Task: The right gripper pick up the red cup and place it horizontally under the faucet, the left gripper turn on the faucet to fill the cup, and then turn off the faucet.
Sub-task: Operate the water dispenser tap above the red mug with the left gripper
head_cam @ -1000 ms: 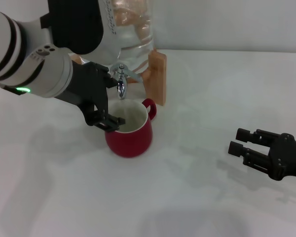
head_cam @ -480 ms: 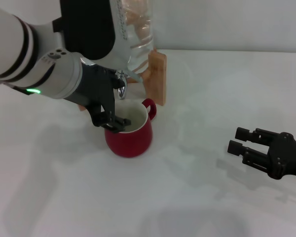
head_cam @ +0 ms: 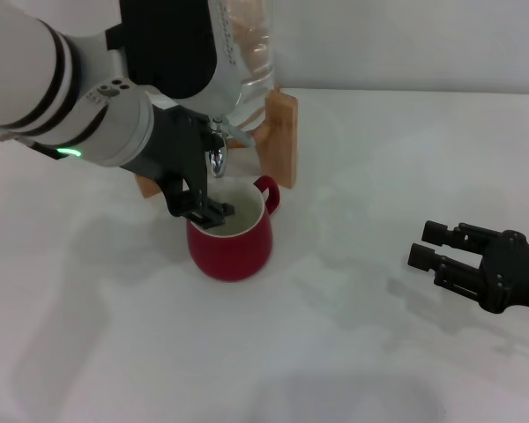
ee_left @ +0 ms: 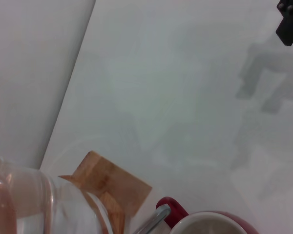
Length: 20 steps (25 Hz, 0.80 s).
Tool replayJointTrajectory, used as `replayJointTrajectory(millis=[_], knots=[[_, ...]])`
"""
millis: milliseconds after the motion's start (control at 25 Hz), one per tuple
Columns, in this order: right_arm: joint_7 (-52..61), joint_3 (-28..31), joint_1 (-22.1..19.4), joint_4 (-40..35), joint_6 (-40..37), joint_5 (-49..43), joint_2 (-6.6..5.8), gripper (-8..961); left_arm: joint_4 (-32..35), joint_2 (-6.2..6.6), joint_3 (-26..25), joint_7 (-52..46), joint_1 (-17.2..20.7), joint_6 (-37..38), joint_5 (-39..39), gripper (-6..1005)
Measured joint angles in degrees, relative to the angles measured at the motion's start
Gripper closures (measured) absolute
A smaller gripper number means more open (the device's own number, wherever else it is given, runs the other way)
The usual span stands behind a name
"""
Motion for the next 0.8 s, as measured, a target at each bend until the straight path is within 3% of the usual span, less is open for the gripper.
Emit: replayJointTrajectory(millis=[800], knots=[[0.1, 0.6, -0.1, -0.3, 0.2, -0.1, 0.13, 475, -2.1, -0.06, 0.9, 0.3, -2.1, 0.4, 0.0, 190]])
